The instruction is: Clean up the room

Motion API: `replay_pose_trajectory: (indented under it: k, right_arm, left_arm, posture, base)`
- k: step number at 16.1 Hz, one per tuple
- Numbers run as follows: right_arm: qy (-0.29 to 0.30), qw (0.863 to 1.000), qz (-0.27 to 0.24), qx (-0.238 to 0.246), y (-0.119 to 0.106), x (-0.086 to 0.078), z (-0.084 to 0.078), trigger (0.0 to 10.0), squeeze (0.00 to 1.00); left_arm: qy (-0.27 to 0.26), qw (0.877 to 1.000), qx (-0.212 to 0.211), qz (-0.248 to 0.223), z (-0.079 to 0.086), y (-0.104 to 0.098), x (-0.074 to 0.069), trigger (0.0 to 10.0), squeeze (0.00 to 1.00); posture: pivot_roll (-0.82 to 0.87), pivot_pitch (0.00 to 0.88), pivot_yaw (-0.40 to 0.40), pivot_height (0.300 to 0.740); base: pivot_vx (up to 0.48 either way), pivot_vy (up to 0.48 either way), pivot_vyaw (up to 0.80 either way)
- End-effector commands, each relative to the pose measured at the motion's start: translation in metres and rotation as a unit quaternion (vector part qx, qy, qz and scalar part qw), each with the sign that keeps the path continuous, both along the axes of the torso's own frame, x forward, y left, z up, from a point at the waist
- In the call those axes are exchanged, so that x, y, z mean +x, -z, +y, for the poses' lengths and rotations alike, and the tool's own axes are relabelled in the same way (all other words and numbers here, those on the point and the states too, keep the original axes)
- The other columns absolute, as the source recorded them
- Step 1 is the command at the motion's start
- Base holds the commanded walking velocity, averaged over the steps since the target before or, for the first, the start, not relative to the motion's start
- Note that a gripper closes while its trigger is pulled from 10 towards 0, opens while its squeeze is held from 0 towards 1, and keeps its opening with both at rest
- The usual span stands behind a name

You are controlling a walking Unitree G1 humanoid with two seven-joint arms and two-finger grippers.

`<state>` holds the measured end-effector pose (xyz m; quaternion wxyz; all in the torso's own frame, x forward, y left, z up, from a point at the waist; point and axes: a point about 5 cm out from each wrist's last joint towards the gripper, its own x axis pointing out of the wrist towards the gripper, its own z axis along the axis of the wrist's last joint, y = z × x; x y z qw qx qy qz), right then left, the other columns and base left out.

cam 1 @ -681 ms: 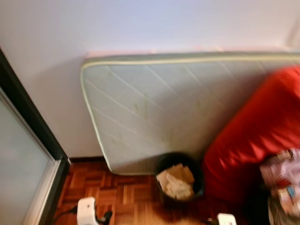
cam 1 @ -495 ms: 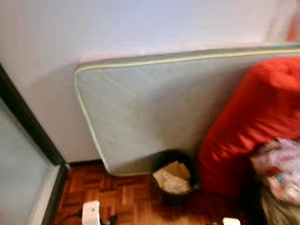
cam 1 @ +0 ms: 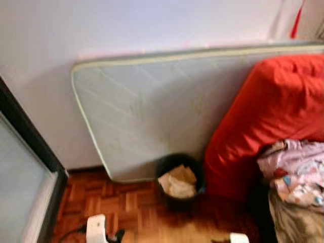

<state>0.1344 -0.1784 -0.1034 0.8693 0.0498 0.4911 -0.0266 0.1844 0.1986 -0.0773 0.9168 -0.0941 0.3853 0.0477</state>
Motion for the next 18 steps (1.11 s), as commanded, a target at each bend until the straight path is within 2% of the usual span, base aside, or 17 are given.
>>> replay_pose_trajectory:
  k: [1,2,7,10,11,14,18]
  right_arm:
    - [-0.003,1.0,0.006,-0.004,0.0,-0.001,-0.001,10.0,0.0]
    - [-0.006,1.0,0.008,-0.005,0.001,-0.002,-0.002,10.0,0.0]
    - [0.007,1.0,0.014,-0.022,-0.002,-0.012,-0.038,10.0,0.0]
    - [0.008,1.0,0.015,-0.023,-0.003,-0.013,-0.042,10.0,0.0]
    - [0.006,1.0,0.015,-0.022,-0.002,-0.012,-0.041,10.0,0.0]
    - [0.0,1.0,0.014,-0.014,-0.001,-0.004,-0.022,10.0,0.0]
    - [-0.011,1.0,0.01,0.003,0.001,0.004,0.015,10.0,0.0]
  left_arm:
    - [0.002,1.0,0.003,0.003,0.001,0.0,0.0,10.0,0.0]
    - [0.003,1.0,0.003,0.002,0.001,0.0,0.0,10.0,0.0]
    - [0.008,1.0,0.012,0.0,0.0,-0.001,0.002,10.0,0.0]
    - [0.036,0.999,0.026,0.002,0.0,-0.001,0.003,10.0,0.0]
    - [0.038,0.999,0.025,0.004,-0.001,-0.001,0.003,10.0,0.0]
    - [0.033,0.999,0.024,0.005,-0.001,-0.001,0.003,10.0,0.0]
    - [0.032,0.999,0.025,0.006,0.0,-0.001,0.002,10.0,0.0]
  posture:
    - [0.03,0.0,-0.025,0.74]
    - [0.03,0.0,-0.025,0.74]
    - [0.03,0.0,-0.026,0.74]
    - [0.03,0.0,-0.026,0.74]
    - [0.03,0.0,-0.025,0.74]
    - [0.03,0.0,-0.024,0.74]
    - [0.03,0.0,-0.021,0.74]
  base:
    - [0.0,0.0,-0.77]
    - [0.0,0.0,-0.77]
    - [0.0,0.0,-0.77]
    - [0.0,-0.154,-0.77]
    - [0.0,0.0,-0.77]
    - [0.0,0.0,-0.77]
    - [0.0,0.0,-0.77]
